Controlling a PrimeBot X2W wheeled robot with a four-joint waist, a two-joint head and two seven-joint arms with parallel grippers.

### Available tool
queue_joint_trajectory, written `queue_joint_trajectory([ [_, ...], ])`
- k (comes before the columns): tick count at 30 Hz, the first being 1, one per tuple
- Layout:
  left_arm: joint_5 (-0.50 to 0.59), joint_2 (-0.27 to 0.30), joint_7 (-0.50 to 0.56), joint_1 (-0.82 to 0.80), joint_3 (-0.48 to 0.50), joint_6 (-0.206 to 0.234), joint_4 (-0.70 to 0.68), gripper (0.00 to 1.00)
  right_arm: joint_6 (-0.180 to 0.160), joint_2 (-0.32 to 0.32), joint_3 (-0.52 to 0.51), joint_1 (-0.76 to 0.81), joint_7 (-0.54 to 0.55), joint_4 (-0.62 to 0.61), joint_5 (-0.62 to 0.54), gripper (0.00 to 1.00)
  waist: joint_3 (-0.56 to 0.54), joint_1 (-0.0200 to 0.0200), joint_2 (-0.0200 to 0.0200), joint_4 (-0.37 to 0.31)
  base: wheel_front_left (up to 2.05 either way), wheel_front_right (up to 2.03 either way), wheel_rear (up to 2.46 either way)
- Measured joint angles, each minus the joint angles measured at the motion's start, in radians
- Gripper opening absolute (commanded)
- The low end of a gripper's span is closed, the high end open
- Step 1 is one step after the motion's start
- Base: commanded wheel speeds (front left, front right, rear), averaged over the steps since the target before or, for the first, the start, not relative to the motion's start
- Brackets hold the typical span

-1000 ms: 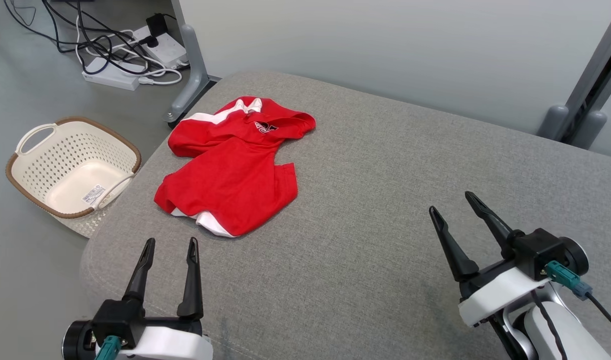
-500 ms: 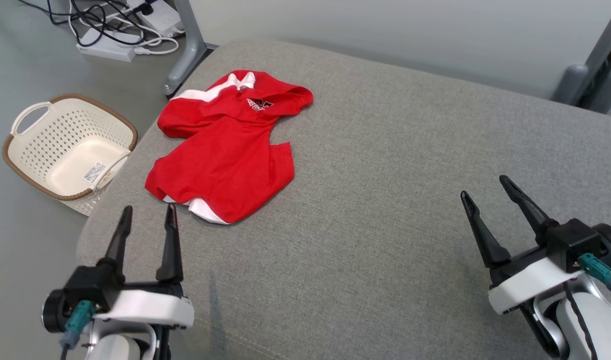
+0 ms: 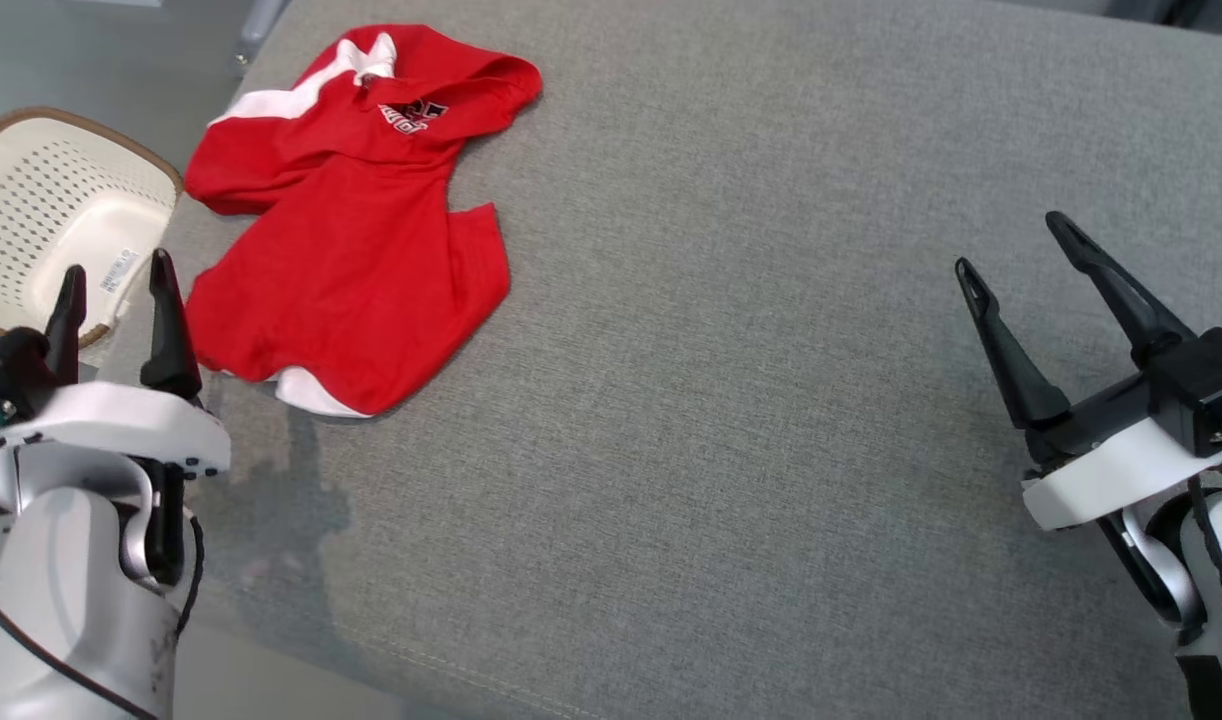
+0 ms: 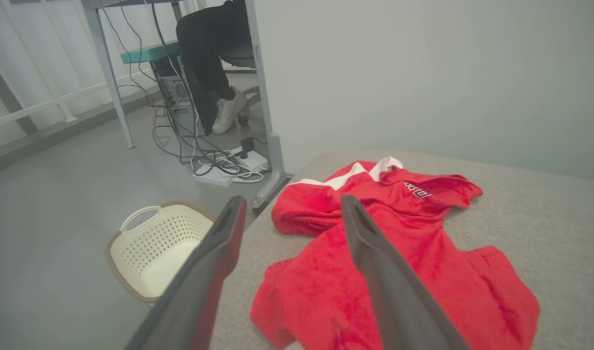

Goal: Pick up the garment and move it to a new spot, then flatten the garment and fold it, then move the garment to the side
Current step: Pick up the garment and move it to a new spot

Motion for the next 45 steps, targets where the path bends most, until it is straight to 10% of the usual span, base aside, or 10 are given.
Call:
queue_joint_trajectory([
  [10, -0.058, 0.067, 0.163, -0.239, -0.062, -0.103, 0.227, 1.0, 0.0, -0.028, -0.017, -0.009, 0.043, -0.089, -0.017, 1.0, 0.122, 0.0, 0.0, -0.066, 0.0, 0.0, 0.0],
  [29, -0.175, 0.164, 0.411, -0.442, -0.195, -0.119, 0.532, 0.98, 0.0, 0.032, 0.002, -0.032, -0.001, -0.069, -0.055, 1.0, 0.186, 0.0, 0.0, -0.194, 0.0, 0.0, 0.0],
  [30, -0.19, 0.165, 0.416, -0.442, -0.206, -0.119, 0.531, 0.16, 0.0, 0.034, 0.002, -0.032, -0.005, -0.065, -0.055, 1.0, 0.184, 0.0, 0.0, -0.196, 0.0, 0.0, 0.0],
  [31, -0.203, 0.167, 0.418, -0.442, -0.217, -0.119, 0.529, 0.0, 0.0, 0.036, 0.001, -0.032, -0.006, -0.059, -0.055, 1.0, 0.181, 0.0, 0.0, -0.198, 0.0, 0.0, 0.0],
  [45, -0.242, 0.215, 0.137, -0.414, -0.267, -0.121, 0.478, 0.0, 0.0, 0.08, 0.009, -0.029, -0.06, 0.022, -0.048, 1.0, 0.07, 0.0, 0.0, -0.206, 0.0, 0.0, 0.0],
])
